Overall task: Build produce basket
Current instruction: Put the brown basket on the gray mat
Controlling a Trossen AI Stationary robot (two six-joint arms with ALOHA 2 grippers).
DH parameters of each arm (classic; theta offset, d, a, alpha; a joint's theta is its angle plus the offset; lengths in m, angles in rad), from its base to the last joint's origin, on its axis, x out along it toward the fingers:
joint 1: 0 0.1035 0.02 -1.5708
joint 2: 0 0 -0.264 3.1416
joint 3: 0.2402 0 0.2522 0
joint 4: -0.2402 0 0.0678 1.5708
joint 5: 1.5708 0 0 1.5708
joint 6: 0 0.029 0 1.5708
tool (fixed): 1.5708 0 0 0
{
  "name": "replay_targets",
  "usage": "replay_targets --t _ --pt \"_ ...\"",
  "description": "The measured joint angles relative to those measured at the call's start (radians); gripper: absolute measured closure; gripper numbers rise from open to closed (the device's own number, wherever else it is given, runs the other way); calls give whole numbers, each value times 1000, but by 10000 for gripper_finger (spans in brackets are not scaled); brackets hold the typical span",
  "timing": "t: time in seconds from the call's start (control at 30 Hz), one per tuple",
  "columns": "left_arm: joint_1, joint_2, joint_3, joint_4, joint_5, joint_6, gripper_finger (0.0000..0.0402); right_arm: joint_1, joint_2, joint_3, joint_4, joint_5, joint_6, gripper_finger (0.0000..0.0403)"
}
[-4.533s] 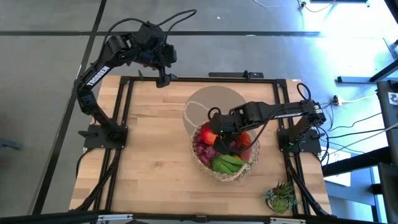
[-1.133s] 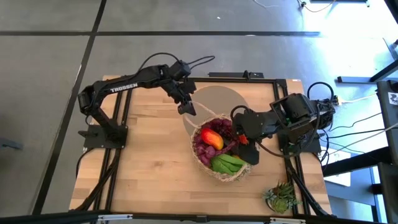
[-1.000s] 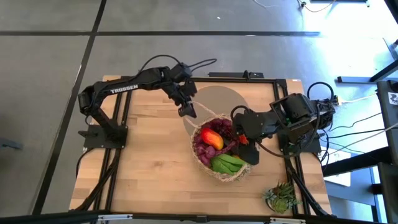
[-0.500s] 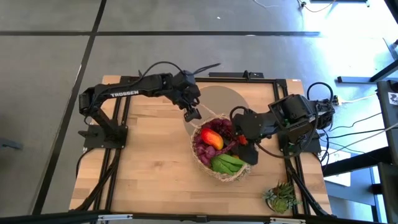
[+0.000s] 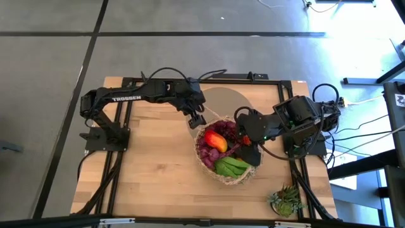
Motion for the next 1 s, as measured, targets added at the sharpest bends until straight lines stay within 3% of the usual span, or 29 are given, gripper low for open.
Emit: replay_targets --t 0.2,0.53,0.73,1.0 --pt "6 0 0 -9 -52 -7 35 -10 0 0 0 23 2 122" --pt "24 0 0 -26 -74 20 156 -7 7 0 -1 19 -22 122" --pt "61 0 0 -43 -72 52 227 7 47 -1 -1 -107 -25 123" --pt "93 1 0 -55 -69 134 310 18 63 -1 -1 -165 63 123"
